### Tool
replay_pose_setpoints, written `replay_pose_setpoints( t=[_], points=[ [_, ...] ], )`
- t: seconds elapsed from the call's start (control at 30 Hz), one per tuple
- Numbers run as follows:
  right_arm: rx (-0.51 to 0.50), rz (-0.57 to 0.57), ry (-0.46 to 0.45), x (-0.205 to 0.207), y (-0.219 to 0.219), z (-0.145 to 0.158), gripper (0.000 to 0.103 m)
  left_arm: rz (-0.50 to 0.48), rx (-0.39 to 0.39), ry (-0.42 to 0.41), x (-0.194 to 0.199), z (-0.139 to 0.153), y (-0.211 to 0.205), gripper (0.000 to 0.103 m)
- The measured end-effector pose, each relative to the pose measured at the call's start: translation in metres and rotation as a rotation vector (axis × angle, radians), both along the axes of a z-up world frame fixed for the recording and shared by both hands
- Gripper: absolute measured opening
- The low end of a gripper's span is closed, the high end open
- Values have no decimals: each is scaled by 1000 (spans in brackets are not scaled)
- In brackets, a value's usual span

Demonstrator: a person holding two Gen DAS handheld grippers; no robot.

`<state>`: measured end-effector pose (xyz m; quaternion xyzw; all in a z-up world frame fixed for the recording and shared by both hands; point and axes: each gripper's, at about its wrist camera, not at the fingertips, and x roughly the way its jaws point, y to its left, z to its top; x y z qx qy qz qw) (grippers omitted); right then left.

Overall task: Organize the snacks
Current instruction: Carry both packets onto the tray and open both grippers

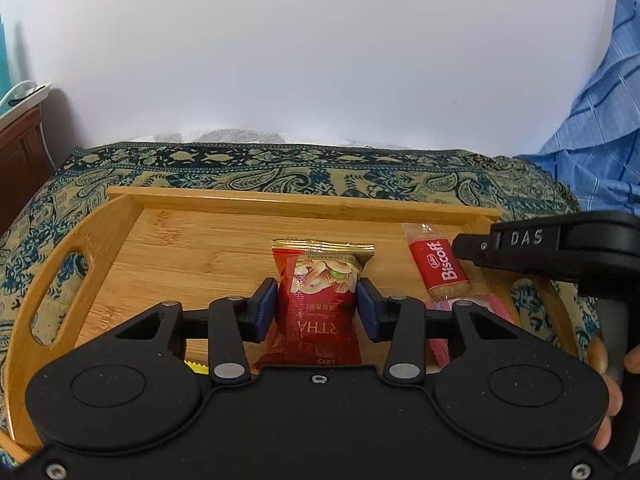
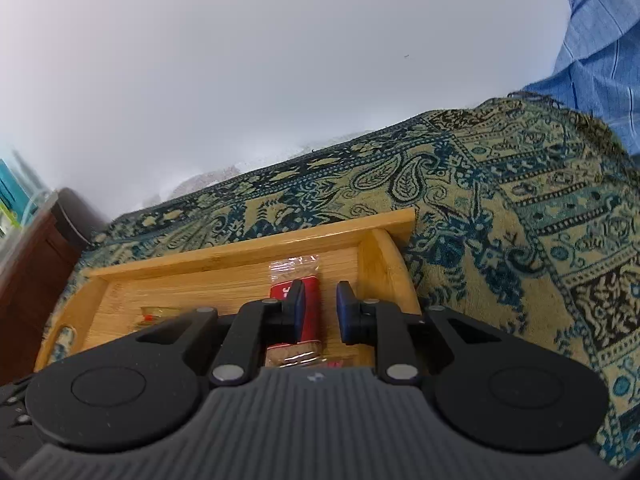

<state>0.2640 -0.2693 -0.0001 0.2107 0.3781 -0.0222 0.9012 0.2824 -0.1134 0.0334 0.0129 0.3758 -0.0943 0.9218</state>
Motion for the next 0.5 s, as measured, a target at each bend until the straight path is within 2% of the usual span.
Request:
replay_pose_setpoints(
  t=[0.1, 0.2, 0.27, 0.5],
  points=[
    [27, 1, -5, -6, -3, 2, 26, -1, 4, -9, -6, 5, 0, 44],
    [31, 12, -27, -17, -2, 8, 27, -10, 9, -33, -15, 14, 3, 56],
    [40, 19, -44, -27, -2, 14, 32, -16, 19, -49, -23, 22, 5, 62],
    [31, 62, -114, -76, 10, 36, 61, -73, 44, -108, -72, 52, 16, 80]
  ],
)
